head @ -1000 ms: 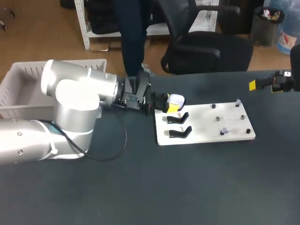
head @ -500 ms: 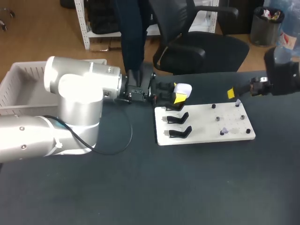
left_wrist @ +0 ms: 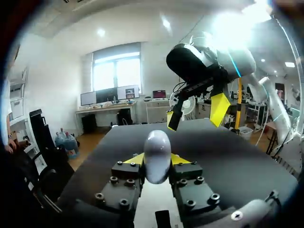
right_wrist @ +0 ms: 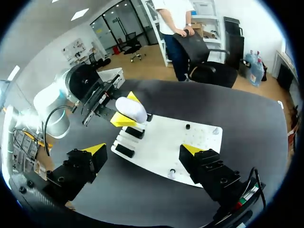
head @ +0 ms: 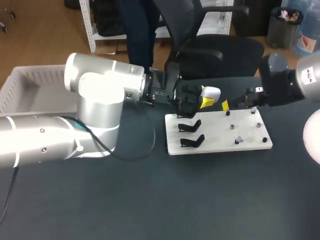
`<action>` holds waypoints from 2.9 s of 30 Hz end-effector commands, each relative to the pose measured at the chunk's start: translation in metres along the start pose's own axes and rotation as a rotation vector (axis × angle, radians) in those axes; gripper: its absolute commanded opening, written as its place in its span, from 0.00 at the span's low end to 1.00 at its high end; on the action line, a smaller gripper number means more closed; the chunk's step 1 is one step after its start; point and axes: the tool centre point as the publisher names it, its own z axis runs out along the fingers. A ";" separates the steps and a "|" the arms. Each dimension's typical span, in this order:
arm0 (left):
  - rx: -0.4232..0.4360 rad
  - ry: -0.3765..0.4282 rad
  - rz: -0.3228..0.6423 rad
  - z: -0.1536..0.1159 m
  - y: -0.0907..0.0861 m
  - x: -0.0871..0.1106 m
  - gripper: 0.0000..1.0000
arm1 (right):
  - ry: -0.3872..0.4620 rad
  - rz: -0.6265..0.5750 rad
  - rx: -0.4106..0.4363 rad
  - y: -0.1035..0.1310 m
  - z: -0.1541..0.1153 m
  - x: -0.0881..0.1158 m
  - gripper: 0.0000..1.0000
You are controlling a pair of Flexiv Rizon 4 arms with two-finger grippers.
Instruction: Pick up each earbud case from the left stands, insert the matching earbuds, close the lid, and place the case in the box.
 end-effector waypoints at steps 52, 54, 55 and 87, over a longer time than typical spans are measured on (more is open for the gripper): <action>-0.044 -0.163 0.019 0.001 -0.009 -0.023 0.00 | 0.128 -0.122 0.235 -0.042 -0.021 -0.022 1.00; -0.038 -0.157 0.017 0.003 -0.007 -0.024 0.00 | 0.144 -0.125 0.260 -0.045 -0.022 -0.021 1.00; -0.037 -0.155 0.016 0.004 -0.006 -0.024 0.00 | 0.153 -0.126 0.266 -0.048 -0.022 -0.020 1.00; -0.073 -0.195 0.005 0.008 0.000 -0.027 0.00 | 0.214 -0.120 0.363 -0.071 -0.019 -0.001 1.00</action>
